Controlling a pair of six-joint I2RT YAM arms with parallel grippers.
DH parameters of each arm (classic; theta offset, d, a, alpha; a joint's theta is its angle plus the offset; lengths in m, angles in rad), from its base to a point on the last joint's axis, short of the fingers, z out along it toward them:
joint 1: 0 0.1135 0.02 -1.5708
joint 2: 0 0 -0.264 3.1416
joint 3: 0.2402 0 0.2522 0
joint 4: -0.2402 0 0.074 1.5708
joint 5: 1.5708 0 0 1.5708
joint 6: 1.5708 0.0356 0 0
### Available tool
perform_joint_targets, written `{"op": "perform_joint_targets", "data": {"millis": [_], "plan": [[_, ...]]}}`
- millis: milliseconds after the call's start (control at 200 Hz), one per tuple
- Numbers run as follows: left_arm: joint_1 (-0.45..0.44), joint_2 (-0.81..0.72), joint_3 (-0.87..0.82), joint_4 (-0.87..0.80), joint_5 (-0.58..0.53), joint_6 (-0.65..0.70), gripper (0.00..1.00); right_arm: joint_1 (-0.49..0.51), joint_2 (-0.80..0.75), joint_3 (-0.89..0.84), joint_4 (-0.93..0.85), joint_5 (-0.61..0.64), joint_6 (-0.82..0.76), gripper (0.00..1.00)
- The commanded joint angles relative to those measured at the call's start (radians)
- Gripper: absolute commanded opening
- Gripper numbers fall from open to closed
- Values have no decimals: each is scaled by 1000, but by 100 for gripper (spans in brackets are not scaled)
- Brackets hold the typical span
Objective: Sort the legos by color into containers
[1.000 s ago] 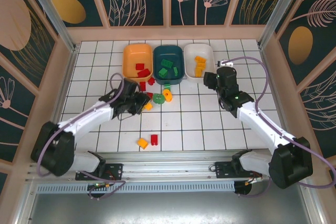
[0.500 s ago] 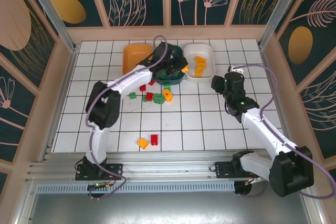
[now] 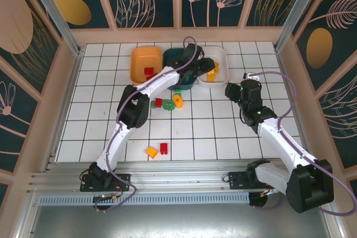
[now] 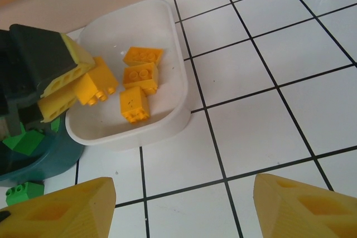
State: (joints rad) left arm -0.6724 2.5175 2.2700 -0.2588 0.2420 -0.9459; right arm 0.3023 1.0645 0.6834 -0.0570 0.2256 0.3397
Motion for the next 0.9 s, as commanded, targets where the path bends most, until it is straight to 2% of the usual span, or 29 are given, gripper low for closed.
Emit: {"op": "perform_joint_targets", "data": {"millis": [0,85,155,215,340,500,621,781,896], "plan": [[4,36,52,-51,-19,31,48,-6,-19,-5,13,-16,-2,69],[4,30,58,-47,-27,52,53,10,-22,21,-21,10,-5,70],[4,20,79,-54,-41,71,58,68,-17,65,-70,86,-23,72],[8,1,86,-60,-50,86,59,116,-13,92,-98,126,-28,72],[34,-134,-6,-61,-104,143,60,238,-15,124,-136,180,-26,72],[130,-485,-396,73,-121,155,73,447,-19,133,-156,184,-6,70],[244,-765,-735,136,-152,138,98,660,80,170,-162,167,23,70],[426,-1086,-1141,107,-170,77,98,926,376,319,-190,164,-19,70],[504,-1276,-1434,80,-200,14,99,1023,589,478,-257,144,-61,71]]}}
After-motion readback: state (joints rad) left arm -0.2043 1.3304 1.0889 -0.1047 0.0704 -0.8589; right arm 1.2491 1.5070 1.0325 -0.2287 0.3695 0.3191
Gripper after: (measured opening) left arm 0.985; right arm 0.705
